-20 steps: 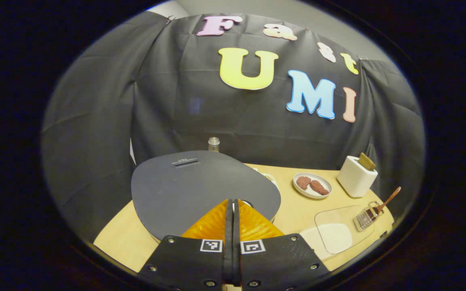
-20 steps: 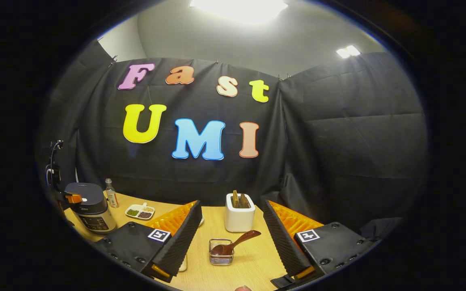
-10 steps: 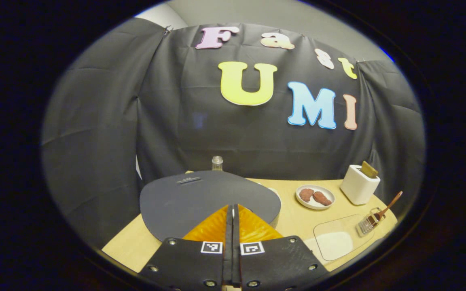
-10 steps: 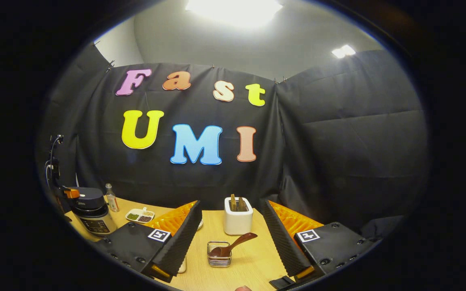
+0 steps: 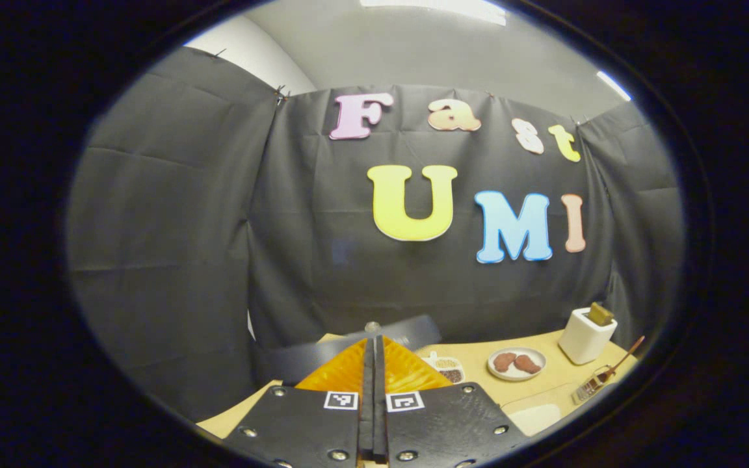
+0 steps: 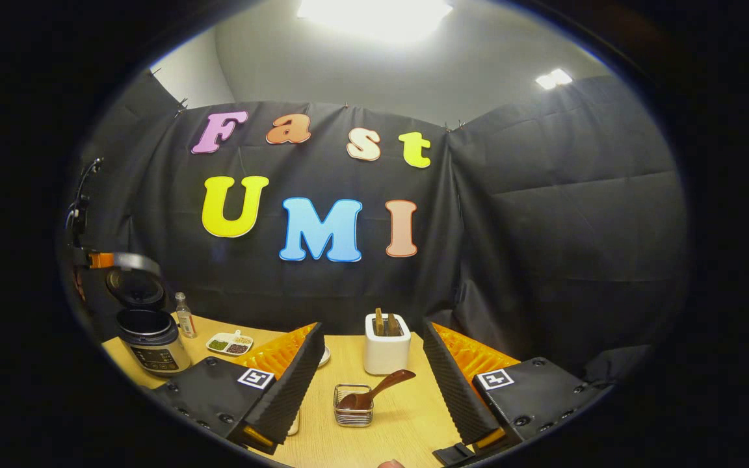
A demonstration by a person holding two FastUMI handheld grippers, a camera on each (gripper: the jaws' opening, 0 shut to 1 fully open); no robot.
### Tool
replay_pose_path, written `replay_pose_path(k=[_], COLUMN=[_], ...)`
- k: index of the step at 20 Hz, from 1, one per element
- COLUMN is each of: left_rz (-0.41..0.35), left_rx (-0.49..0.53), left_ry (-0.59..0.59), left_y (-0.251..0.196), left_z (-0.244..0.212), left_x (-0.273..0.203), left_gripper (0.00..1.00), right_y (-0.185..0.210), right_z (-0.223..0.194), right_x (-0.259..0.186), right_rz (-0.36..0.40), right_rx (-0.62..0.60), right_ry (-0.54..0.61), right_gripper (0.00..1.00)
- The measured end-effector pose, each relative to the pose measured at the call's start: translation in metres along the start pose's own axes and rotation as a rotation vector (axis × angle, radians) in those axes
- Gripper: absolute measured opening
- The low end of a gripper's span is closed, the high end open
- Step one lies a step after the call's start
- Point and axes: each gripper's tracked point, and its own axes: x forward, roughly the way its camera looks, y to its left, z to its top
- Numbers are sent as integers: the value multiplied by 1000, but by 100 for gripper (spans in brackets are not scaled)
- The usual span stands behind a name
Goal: Close the left gripper, press the button to open the rice cooker; take a wooden spoon from the chopstick holder with the right hand, scoop a spoonful of rice and pour it into the rice cooker, then put the wooden spoon back into the chopstick holder.
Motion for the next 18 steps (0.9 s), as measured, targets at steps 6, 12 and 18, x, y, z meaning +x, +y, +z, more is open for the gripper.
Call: replay_pose_path(k=[6, 12, 18], left_rz=[-7, 49, 88], left_rx=[21, 52, 72], left_ry=[-147, -166, -149], left_y=[0, 14, 28], left_z=[57, 64, 59], left_x=[-55, -100, -136], left_gripper=[40, 89, 89], right_y=[-2, -12, -21], right_z=[-7, -26, -60], right_x=[16, 48, 88], right_rz=[33, 39, 39], right_rx=[40, 99, 124], right_ry=[4, 51, 123], right_gripper=[97, 98, 96])
